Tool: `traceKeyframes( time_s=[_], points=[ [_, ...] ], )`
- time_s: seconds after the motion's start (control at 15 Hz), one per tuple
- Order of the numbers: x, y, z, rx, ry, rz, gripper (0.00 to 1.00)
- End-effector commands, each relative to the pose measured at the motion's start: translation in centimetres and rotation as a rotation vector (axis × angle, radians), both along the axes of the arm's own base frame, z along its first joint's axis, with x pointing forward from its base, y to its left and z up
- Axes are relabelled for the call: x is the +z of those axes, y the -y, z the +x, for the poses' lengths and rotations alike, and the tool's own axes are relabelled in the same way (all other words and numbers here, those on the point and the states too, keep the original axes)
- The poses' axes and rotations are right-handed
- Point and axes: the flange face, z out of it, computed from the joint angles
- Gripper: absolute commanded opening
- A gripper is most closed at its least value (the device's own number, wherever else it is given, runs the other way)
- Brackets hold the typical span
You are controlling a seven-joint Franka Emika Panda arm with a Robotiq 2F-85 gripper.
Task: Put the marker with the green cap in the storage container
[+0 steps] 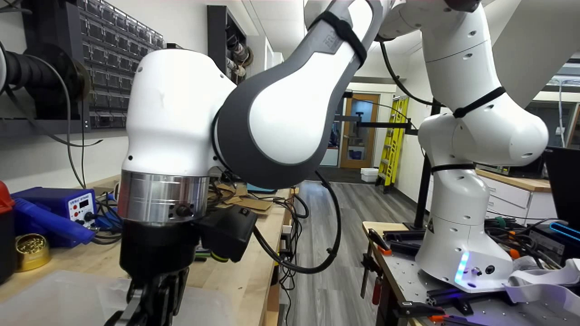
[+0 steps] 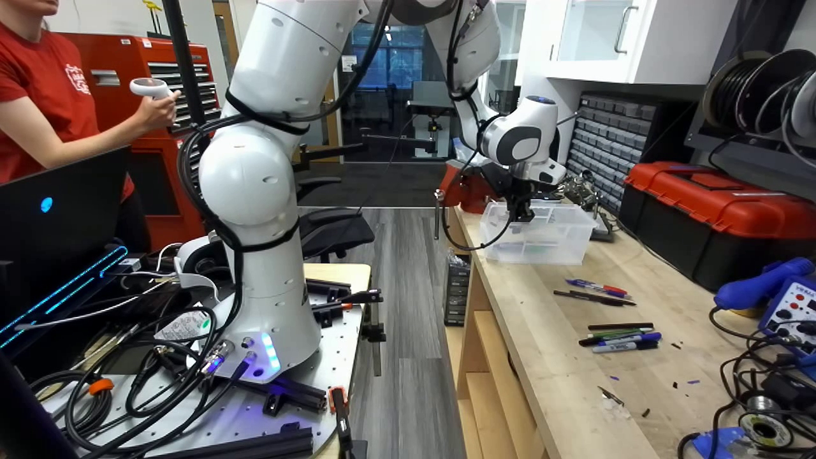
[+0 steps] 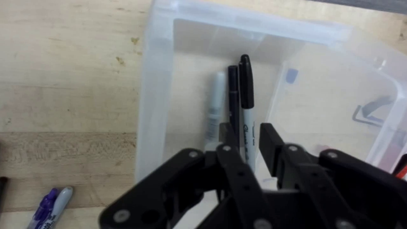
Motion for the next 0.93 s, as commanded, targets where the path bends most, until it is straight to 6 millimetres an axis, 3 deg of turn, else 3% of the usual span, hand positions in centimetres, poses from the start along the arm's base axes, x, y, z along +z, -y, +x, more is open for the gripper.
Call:
traceKeyframes(
  time_s=[0.0, 0.4, 0.67, 0.73, 0.87],
  points=[
    [2.1, -0.1, 0.1, 0.007, 0.033, -0.003, 0.58],
    [8.6, 1.3, 0.8, -0.027, 0.105, 0.052, 0.97],
    [12.5, 2.8, 1.4, -0.052, 0.168, 0.041, 1.0],
    [11.0, 1.6, 2.1, -0.039, 0.163, 0.061, 1.0],
    [11.5, 1.8, 2.2, -0.042, 0.171, 0.062, 1.0]
  ],
)
